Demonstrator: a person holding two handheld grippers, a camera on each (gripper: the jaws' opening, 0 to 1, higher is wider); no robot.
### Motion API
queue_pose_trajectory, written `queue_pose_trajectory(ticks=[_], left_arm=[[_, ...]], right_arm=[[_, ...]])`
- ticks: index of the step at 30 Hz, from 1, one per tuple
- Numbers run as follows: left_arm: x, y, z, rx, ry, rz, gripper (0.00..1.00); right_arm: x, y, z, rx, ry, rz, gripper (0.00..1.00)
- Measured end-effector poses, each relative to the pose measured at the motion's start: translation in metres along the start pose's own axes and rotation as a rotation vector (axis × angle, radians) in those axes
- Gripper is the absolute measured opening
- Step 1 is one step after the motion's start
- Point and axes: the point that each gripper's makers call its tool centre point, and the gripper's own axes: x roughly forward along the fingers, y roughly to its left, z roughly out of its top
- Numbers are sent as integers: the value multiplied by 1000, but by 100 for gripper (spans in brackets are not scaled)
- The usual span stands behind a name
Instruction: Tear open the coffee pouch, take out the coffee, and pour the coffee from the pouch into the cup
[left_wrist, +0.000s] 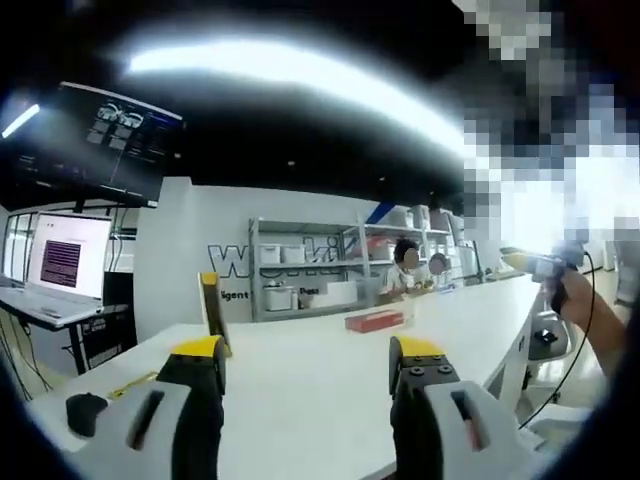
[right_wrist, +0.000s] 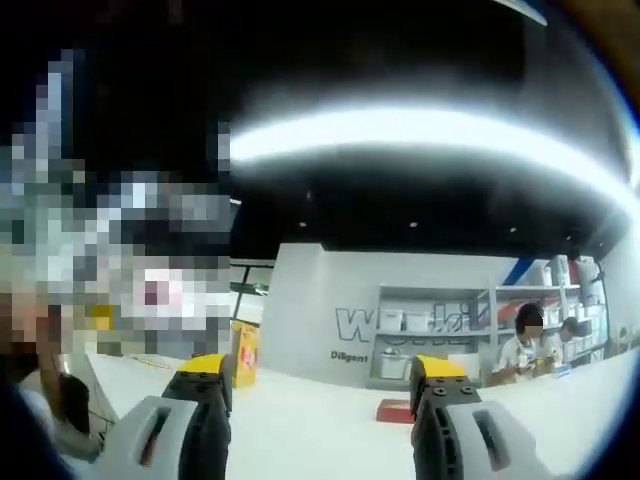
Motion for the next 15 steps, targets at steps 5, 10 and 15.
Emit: queue_pose_trajectory(ticks=[5,10,15], left_arm=[[1,-1,-4,2,7,-3,68],[0,1,-6,0,9,-1,68],[-3,6,-7,1,8,7,68]], right_arm=[[-1,-2,-1,1,1,-5,72],[0,-4,-2,1,0,-11,72],[2,-1,-5,3,4,-7,72]])
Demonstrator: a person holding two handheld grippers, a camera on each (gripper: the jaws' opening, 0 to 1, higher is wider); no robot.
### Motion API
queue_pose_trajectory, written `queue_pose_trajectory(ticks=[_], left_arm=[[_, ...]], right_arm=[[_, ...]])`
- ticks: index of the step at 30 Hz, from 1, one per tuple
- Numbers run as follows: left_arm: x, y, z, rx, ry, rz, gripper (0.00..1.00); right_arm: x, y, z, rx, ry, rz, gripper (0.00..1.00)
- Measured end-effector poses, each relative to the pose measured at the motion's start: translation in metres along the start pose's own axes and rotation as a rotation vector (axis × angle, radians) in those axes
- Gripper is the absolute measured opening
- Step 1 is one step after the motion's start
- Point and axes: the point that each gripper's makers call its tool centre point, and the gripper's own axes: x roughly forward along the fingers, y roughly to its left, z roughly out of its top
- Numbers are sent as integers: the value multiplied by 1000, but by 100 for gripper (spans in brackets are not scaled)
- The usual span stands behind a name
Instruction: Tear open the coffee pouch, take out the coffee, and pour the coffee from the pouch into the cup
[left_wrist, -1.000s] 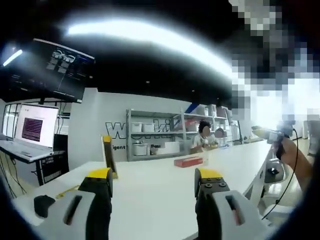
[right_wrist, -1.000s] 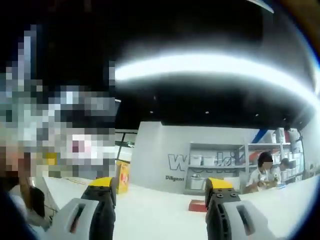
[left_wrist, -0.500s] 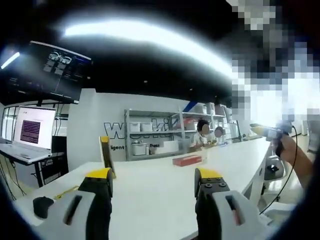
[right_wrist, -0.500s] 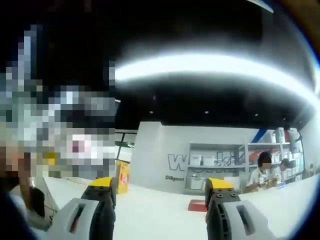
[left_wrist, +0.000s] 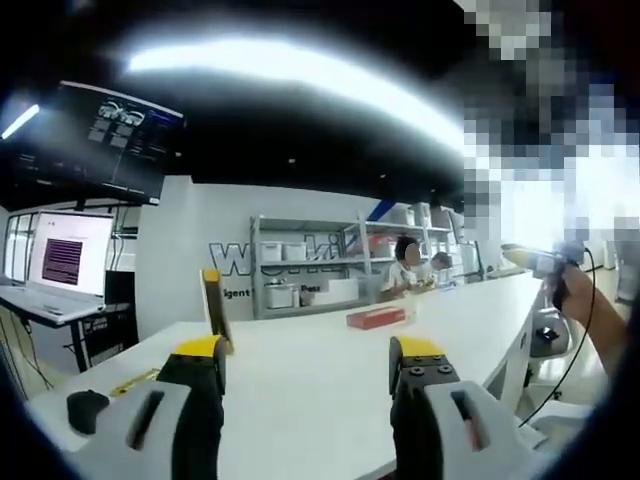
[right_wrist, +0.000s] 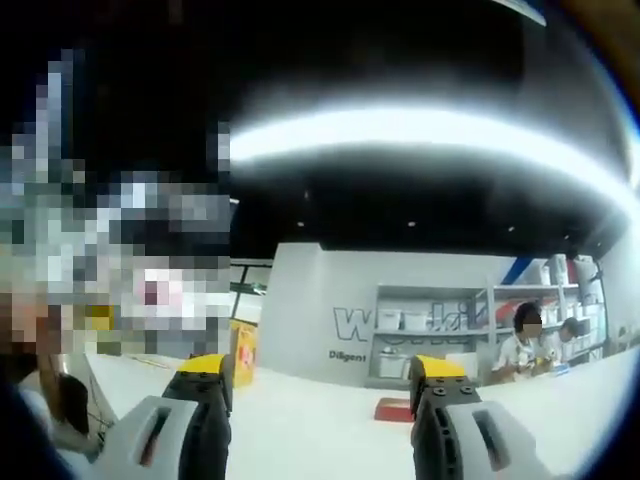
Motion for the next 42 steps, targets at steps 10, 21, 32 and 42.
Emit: queue_pose_trajectory(ticks=[10,21,32,42], left_arm=[[-2,-1,-3,7,-5,-1,68],[2,0,-13,-2,4,2,68],[14,-4,-24,-10,20,-14,68],[31,-14,-48,47,62,-37,68]], right_arm=[[-3,1,7,-13,-13,-4,71],[-2,4,2,-19,1,8,71],[5,9,-17,11,18,25,70],[8,11,-45,76,34,45,70]])
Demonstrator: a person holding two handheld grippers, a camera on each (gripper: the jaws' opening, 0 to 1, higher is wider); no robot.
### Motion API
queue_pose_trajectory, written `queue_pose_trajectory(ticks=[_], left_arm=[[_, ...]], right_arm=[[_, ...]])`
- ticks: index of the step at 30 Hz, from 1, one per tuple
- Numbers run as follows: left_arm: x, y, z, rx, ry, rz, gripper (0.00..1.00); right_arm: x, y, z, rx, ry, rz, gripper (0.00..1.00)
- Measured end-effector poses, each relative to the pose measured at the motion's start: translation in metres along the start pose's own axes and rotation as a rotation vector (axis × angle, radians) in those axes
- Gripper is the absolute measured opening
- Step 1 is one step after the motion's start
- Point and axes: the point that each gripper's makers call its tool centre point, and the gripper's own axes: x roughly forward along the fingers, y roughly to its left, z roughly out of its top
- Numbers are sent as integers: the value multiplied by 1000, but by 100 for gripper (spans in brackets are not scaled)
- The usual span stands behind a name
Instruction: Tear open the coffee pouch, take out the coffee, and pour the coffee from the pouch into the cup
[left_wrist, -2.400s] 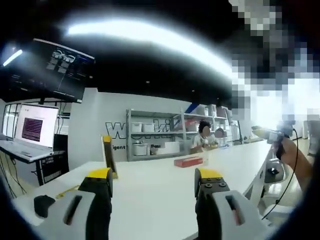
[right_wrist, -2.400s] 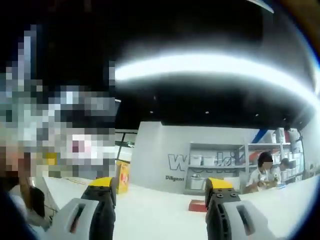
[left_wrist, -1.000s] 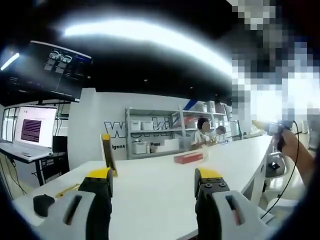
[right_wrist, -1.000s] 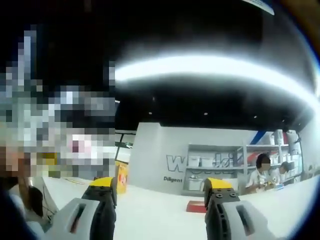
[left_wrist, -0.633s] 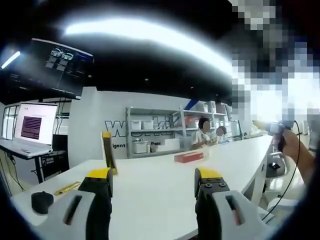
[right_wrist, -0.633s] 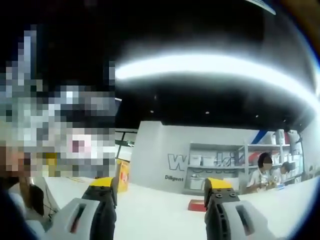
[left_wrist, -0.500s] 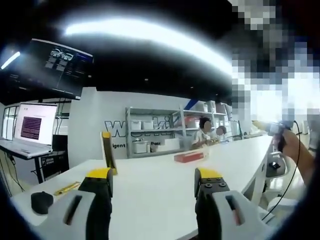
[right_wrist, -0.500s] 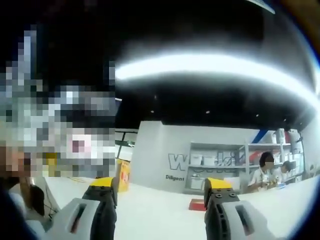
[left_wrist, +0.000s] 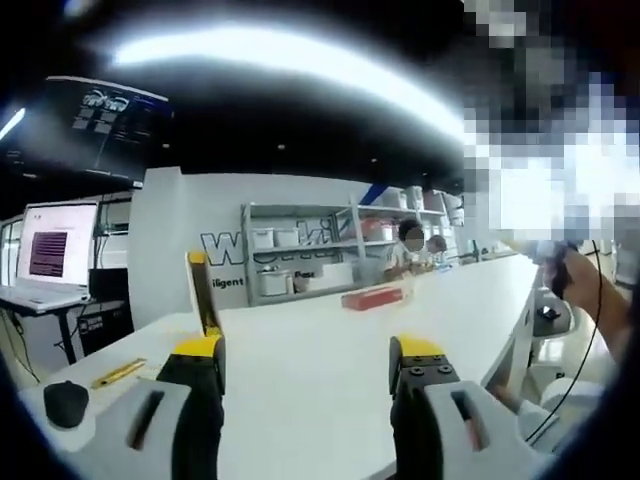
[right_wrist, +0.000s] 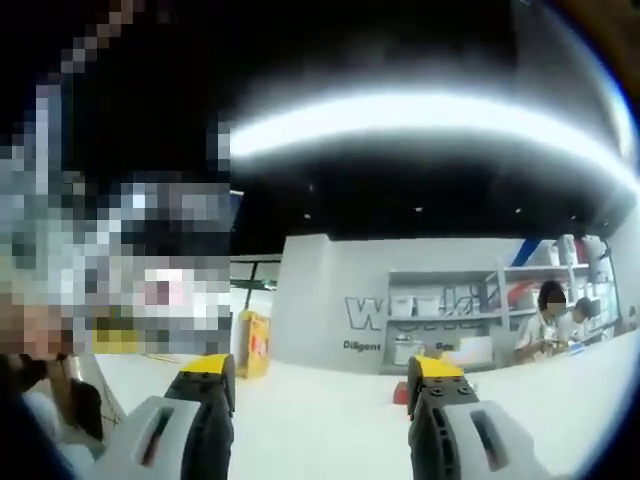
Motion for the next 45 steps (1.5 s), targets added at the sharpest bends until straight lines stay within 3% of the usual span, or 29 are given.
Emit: queue_pose_trajectory(ticks=[7,15,20,29,33,39,45], left_arm=[[12,2,-10,23,20,-12,68],[38,15,-3,63,15,-35,68],[55,28,0,45,11,-39,69],[81,61,-17,35,37,-11,68],[95,80,-16,41,9,27,67],[115,97,-19,30,21,28,68],[130,114,-12,33,5,32,70]], right_arm=[[1,0,-12,11,19,-1,70],[1,-2,-17,8,32,-5,70],[0,-4,-17,3,33,-7,69],[1,-7,-20,12,35,-6,69],[2,-10,-23,14,41,-6,69],[4,-14,-24,12,43,-14,69],[5,-14,-27,17,49,-11,69]])
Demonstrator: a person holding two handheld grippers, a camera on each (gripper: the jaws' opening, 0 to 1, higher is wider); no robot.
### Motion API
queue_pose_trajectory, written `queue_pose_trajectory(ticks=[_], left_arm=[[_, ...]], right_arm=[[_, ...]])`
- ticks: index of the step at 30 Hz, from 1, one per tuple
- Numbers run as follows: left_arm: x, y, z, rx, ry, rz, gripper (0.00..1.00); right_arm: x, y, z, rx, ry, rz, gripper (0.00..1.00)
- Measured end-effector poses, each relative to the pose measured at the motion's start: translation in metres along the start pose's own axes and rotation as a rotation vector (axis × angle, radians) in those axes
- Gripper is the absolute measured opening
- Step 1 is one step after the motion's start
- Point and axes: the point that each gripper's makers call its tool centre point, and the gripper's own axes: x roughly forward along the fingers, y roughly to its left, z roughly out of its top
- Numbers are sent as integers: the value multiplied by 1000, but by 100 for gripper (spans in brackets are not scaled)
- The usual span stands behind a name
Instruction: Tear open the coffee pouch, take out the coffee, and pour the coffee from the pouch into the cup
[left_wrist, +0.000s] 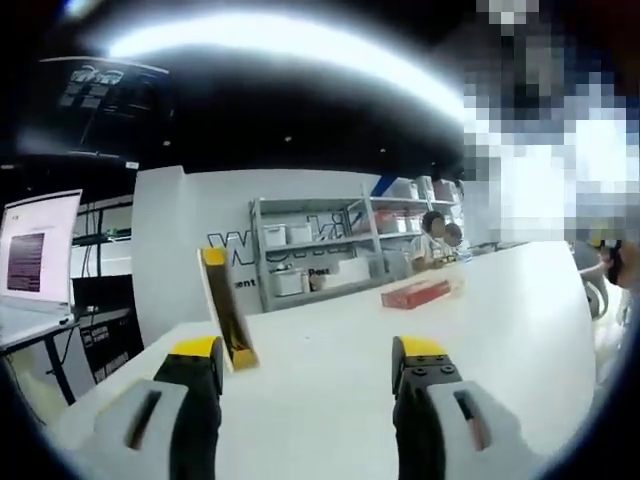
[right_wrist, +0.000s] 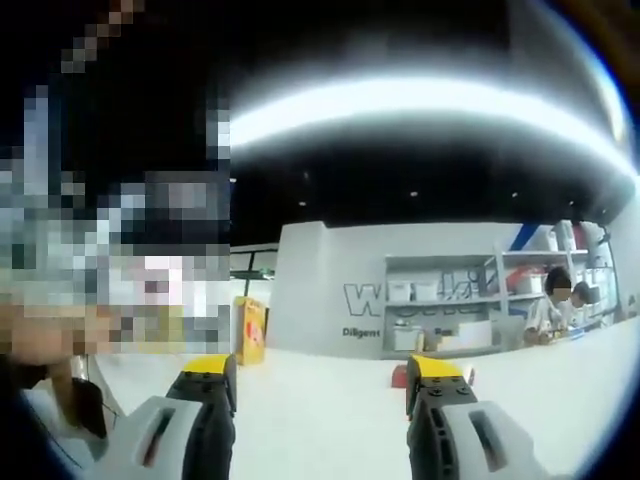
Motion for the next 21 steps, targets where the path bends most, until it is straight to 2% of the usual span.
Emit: queue_pose_trajectory(ticks=[10,19,21], left_arm=[[12,27,6,-22,2,26,70],[28,42,-1,-45,24,25,67],[32,47,-3,-70,23,24,67]], right_arm=[[-1,0,3,-10,-2,-4,68],[0,3,3,-12,1,2,68],[0,4,3,-13,2,4,68]])
